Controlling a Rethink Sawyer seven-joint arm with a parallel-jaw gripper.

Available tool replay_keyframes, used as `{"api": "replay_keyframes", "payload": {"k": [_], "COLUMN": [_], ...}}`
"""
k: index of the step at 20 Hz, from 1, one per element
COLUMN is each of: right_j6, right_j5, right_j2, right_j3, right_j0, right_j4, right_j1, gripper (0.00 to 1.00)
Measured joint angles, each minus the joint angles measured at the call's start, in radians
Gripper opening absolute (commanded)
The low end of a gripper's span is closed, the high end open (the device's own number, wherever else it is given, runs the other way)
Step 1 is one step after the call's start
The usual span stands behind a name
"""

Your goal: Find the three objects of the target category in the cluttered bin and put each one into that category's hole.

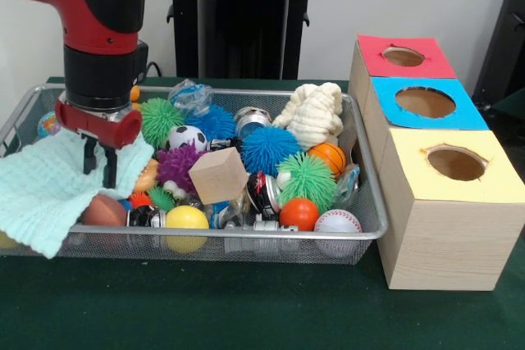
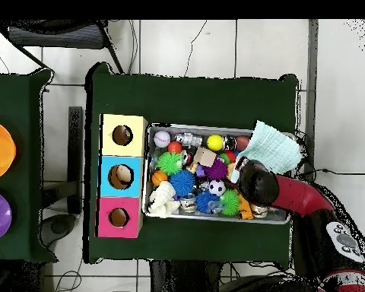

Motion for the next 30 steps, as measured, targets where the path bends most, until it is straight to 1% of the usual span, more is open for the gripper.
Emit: {"api": "replay_keyframes", "payload": {"k": [6,9,13,14,17,18,20,22,25,26,30], "right_j6": [0.000,0.000,0.000,0.000,0.000,0.000,0.000,0.000,0.000,0.000,0.000], "right_j5": [0.004,0.022,0.061,0.086,0.118,0.145,0.155,0.187,0.204,0.211,0.214], "right_j2": [-0.020,-0.032,-0.033,-0.029,-0.025,-0.024,-0.025,-0.024,-0.025,-0.024,-0.019], "right_j3": [-0.003,0.006,0.042,0.071,0.104,0.128,0.138,0.167,0.186,0.201,0.231], "right_j0": [0.026,0.040,0.052,0.053,0.054,0.055,0.055,0.060,0.067,0.076,0.097], "right_j4": [-0.012,-0.014,-0.014,-0.013,-0.011,-0.008,-0.006,-0.001,0.004,0.011,0.037], "right_j1": [-0.003,-0.021,-0.075,-0.116,-0.166,-0.207,-0.224,-0.279,-0.316,-0.343,-0.387], "gripper": [0.00,0.00,0.00,0.00,0.00,0.00,0.00,0.00,0.00,0.00,0.00]}}
